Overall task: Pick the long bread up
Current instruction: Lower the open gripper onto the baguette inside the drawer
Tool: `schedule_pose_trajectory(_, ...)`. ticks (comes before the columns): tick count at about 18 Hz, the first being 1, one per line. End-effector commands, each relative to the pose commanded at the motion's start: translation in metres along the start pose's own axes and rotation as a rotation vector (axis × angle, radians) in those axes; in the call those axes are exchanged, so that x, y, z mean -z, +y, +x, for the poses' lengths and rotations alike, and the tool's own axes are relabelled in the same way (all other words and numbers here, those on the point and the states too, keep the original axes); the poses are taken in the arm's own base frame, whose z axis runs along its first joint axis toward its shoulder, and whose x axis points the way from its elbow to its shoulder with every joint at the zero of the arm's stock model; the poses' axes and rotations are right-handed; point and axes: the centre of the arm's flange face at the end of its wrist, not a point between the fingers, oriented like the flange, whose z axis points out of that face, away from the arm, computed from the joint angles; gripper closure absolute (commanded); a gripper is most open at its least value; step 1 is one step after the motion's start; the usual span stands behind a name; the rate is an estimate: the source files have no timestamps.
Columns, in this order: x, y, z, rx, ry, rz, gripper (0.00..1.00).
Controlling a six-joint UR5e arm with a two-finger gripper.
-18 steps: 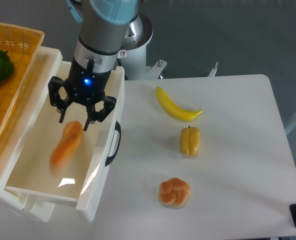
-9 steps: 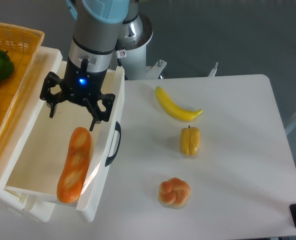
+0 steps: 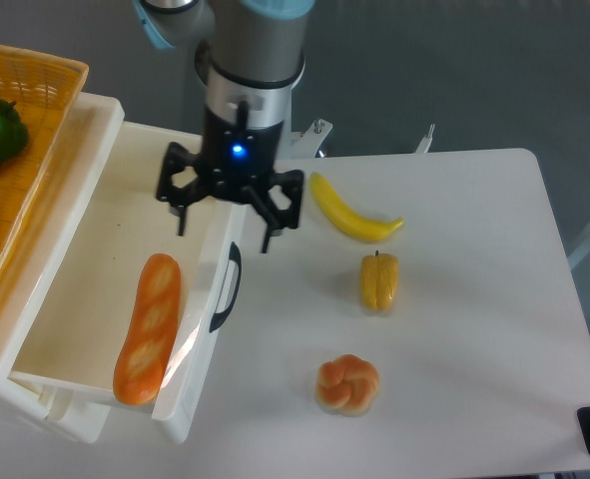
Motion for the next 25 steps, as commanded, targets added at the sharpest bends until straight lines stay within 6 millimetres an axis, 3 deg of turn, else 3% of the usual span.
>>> schedule_pose_trajectory(4,-0.031,-0.023,0.024,0.088,0.116,0.065,0.00)
schedule_pose_trajectory(7,-0.038,-0.032,0.031,0.100,0.118,0.087,0.00)
schedule_pose_trajectory(16,-0.038,-0.059,0.019,0.245,0.049,0.189,0.00)
schedule_pose_trajectory(20,-0.067,-0.067,0.043,0.209,0.077,0.161,0.00)
schedule_pose_trajectory(25,-0.089,-0.073,0.042,0.207,0.084,0.142,0.00)
